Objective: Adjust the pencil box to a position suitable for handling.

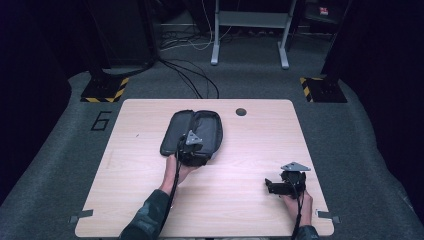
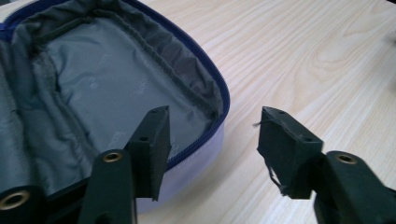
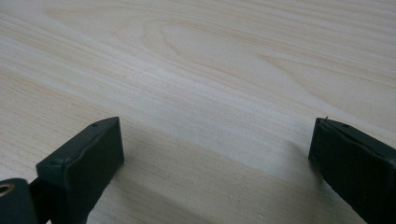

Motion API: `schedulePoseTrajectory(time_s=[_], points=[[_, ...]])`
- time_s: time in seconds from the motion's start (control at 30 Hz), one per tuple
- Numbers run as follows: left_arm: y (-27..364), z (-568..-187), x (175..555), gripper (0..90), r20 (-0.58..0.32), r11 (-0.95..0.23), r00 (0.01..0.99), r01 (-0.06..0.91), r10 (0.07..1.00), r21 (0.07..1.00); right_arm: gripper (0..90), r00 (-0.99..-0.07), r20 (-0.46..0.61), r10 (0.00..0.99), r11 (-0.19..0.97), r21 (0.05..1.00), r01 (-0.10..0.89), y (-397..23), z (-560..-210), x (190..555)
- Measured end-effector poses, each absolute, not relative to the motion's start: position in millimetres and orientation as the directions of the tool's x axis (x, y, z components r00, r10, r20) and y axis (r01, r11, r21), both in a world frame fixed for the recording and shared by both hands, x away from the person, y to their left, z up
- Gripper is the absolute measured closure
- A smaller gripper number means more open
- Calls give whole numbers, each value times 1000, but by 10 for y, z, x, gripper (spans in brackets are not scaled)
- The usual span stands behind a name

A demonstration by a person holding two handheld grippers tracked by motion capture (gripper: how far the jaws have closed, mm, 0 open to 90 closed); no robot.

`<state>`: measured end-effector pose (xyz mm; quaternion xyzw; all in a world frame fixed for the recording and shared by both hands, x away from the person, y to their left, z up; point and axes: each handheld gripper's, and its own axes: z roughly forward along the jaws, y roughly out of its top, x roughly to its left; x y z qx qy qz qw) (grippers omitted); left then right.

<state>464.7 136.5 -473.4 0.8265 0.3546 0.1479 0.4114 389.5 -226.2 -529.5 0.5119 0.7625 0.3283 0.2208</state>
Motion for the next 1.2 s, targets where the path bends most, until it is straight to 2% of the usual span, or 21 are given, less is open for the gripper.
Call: schedulePoseTrajectory(time_s=[0.13, 0.47, 0.67, 0.87, 1.2], points=[[1294, -4777, 4709, 536, -59, -405, 701, 476, 711, 780, 28, -380, 0, 925, 262, 724, 638, -2263, -5292, 3894], [1190, -4884, 4767, 589, -42, -428, 703, 478, 710, 767, 29, -381, -1, 924, 262, 729, 633, -2265, -5296, 3894], [1206, -4921, 4771, 720, -48, -434, 706, 486, 706, 759, 29, -382, 0, 924, 263, 726, 635, -2265, -5294, 3893], [1264, -4927, 4747, 804, -51, -446, 719, 483, 693, 754, 29, -382, 0, 924, 262, 729, 633, -2265, -5295, 3893], [1345, -4927, 4671, 829, -54, -462, 736, 477, 675, 748, 29, -382, 0, 924, 262, 728, 633, -2265, -5295, 3893]])
